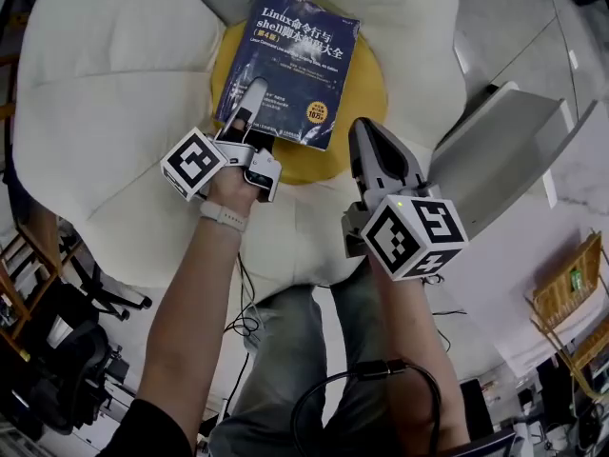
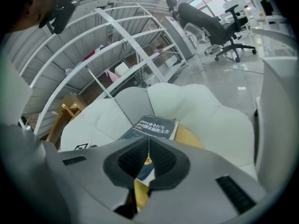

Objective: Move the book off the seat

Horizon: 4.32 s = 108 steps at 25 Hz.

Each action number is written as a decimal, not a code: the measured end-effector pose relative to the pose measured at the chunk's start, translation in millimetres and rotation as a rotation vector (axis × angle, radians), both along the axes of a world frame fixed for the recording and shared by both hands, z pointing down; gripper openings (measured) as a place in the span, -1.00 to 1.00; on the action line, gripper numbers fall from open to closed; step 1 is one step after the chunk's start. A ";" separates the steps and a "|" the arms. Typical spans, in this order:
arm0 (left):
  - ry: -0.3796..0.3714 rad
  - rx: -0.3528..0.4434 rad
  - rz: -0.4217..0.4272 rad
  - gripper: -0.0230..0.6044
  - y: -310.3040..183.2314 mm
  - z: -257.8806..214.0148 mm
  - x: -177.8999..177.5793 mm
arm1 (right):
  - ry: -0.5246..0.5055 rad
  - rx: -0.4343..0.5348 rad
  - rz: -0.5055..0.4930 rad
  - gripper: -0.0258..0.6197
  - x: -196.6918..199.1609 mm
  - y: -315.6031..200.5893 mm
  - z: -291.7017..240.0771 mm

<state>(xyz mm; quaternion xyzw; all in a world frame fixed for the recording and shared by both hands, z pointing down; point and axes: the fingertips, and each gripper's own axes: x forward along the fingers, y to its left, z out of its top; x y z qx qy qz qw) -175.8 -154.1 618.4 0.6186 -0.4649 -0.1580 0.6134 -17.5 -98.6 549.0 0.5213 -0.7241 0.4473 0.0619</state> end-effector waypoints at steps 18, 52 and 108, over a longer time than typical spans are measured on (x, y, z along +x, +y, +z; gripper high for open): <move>0.129 -0.043 0.097 -0.40 82.6 -119.5 -1.3 | 0.119 0.015 0.034 -0.88 35.4 58.5 -89.0; -0.028 0.055 0.298 -0.39 40.8 -88.7 -3.8 | -0.155 0.115 0.244 -0.88 62.5 -11.2 31.4; 0.025 0.000 0.204 -0.39 46.1 -79.9 -10.2 | -0.137 0.097 0.325 -0.88 36.2 127.1 -18.8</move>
